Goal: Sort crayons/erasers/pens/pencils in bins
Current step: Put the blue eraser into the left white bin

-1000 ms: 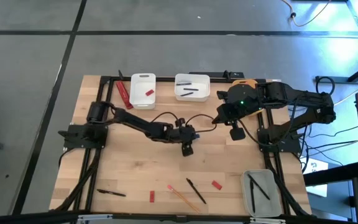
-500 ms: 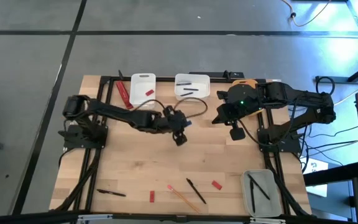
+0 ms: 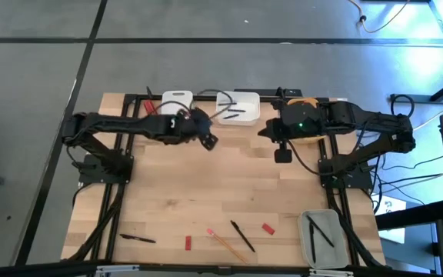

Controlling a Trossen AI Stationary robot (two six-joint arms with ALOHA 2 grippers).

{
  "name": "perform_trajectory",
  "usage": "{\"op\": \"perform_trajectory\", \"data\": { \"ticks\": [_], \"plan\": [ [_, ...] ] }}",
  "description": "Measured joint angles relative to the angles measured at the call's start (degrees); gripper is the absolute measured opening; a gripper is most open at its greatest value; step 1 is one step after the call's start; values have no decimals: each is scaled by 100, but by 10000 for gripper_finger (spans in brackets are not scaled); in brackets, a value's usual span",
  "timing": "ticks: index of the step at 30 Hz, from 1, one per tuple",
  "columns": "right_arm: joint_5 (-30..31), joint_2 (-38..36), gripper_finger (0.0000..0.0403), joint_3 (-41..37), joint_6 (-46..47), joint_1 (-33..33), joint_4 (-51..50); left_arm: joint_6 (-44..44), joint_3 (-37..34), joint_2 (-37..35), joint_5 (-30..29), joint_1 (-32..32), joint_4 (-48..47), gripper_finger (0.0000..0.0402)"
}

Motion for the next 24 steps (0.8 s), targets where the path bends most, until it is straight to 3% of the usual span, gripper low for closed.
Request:
{"op": "perform_trajectory", "data": {
  "ticks": [11, 24],
  "plan": [
    [24, 255, 4, 2, -31, -2, 282, -647, 2, -44, 16, 1558, -1540, 64],
    [29, 278, 4, 2, -328, -2, 367, -472, -2, 303, 1085, 2781, -1872, 64]
  ]
}}
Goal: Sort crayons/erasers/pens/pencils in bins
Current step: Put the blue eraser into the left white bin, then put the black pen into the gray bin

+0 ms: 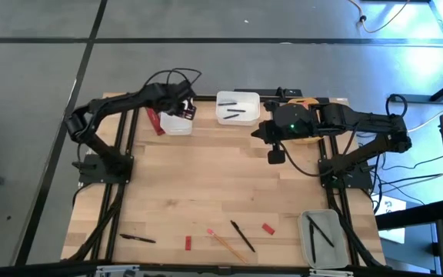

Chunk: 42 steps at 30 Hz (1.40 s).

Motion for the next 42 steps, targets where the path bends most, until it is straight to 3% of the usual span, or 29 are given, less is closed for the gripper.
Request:
{"op": "perform_trajectory", "data": {
  "ticks": [13, 19, 32, 42],
  "plan": [
    [99, 0, 4, 0, -2, -11, -4, 26, -3, 656, -68, 120, -1, 64],
    [501, 0, 4, 0, -2, -11, -7, 147, -3, 667, -196, 198, -18, 64],
    [501, 0, 4, 0, -2, -11, -11, 430, -3, 667, -307, 219, -21, 114],
    [496, -5, 4, 0, 17, -11, -36, 167, -3, 607, -4, 136, -37, 117]
  ]
}}
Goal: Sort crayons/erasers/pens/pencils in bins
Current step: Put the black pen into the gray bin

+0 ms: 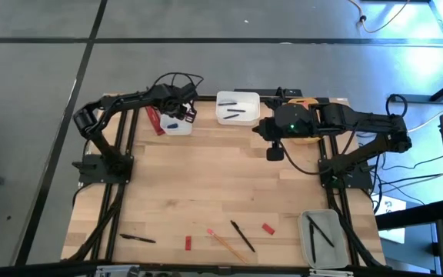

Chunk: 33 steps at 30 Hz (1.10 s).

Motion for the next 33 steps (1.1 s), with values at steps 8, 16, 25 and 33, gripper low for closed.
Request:
{"op": "perform_trajectory", "data": {
  "ticks": [8, 16, 25, 33],
  "plan": [
    [-7, -106, 4, 161, 413, 46, -90, 264, 0, -983, 169, -1206, -105, 119],
    [-59, -96, 4, 229, 1261, 574, -264, -184, 2, -1953, 118, -3229, -216, 119],
    [-509, 118, 4, 192, 2850, 1698, -789, -620, 2, -2159, -405, -5273, -232, 119],
    [-1791, 834, 4, 190, 3968, 2672, -689, -1033, 2, -2161, -1114, -6384, -193, 119]
  ]
}}
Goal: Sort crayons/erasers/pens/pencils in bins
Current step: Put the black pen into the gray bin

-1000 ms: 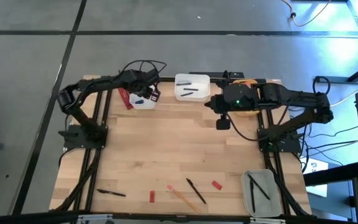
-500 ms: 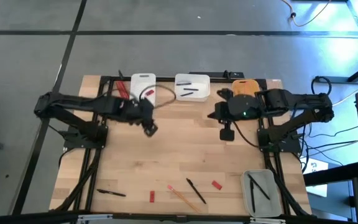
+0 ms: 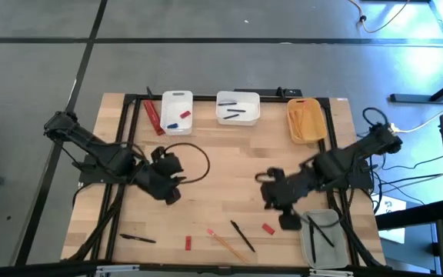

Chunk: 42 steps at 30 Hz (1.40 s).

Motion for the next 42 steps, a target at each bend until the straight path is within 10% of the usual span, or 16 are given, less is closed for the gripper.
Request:
{"op": "perform_trajectory", "data": {
  "ticks": [20, 42],
  "plan": [
    [-1117, 1099, 67, -7, 233, 200, -110, 724, 0, 2, -357, -932, 1384, 119],
    [641, 1639, 108, -7, 3988, -49, 515, 1047, 0, 4, -566, -977, 1614, 119]
  ]
}}
